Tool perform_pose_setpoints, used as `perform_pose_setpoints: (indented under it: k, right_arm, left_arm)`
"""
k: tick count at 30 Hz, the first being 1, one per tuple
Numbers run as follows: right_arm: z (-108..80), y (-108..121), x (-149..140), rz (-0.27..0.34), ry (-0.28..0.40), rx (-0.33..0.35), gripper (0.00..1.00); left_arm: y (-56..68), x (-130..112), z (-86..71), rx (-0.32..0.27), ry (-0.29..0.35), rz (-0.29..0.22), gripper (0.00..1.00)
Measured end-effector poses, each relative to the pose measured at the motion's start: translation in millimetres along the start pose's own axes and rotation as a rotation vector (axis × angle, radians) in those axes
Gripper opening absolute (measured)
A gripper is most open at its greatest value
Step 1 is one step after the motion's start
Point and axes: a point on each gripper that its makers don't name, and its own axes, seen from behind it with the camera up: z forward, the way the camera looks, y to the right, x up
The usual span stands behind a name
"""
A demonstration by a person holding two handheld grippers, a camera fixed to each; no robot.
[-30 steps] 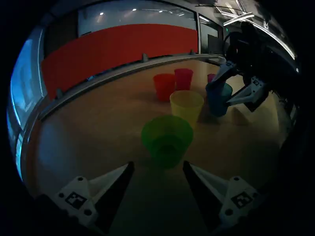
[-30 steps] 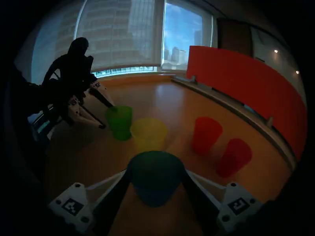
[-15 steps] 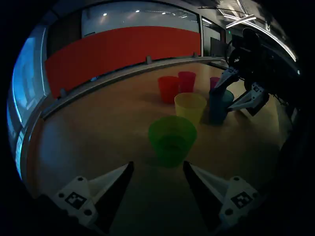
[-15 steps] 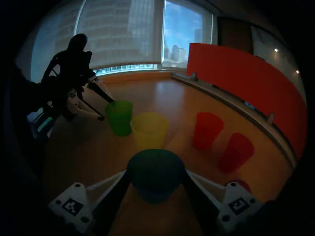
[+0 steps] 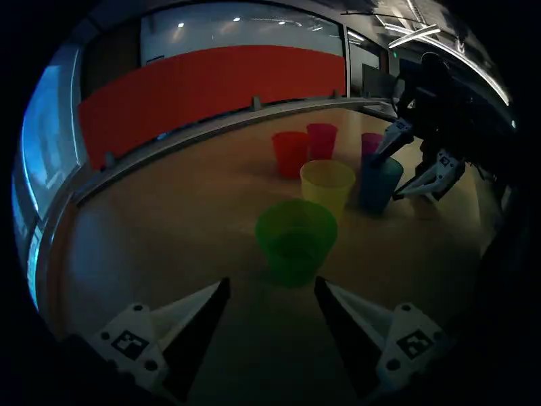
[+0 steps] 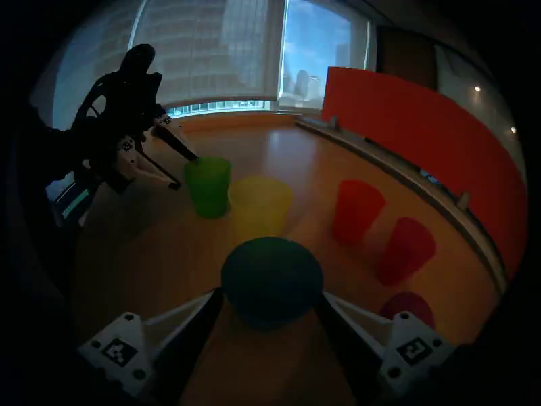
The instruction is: Pour water
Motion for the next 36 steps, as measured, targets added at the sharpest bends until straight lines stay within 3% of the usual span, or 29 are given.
perform_pose_setpoints:
  k: [12, 27, 30, 36]
  right_arm:
    - [-29.8, -4.3, -6.4, -0.002, 0.017, -0.029, 1.00]
    - [-77.5, 4.1, -13.2, 0.070, 0.079, -0.118, 1.00]
    - [-84.7, 9.6, -13.1, 0.088, 0.096, -0.150, 1.00]
    - [-101.1, 25.7, -17.2, 0.146, 0.126, -0.233, 1.00]
  left_arm:
    - [-11.2, 3.1, -18.4, 0.057, 0.025, -0.022, 0.93]
    - [-20.1, 21.4, -43.4, 0.147, 0.126, -0.083, 0.93]
    - [-25.7, 27.5, -48.3, 0.180, 0.159, -0.110, 0.93]
    - [-41.8, 56.7, -67.4, 0.258, 0.286, -0.177, 0.93]
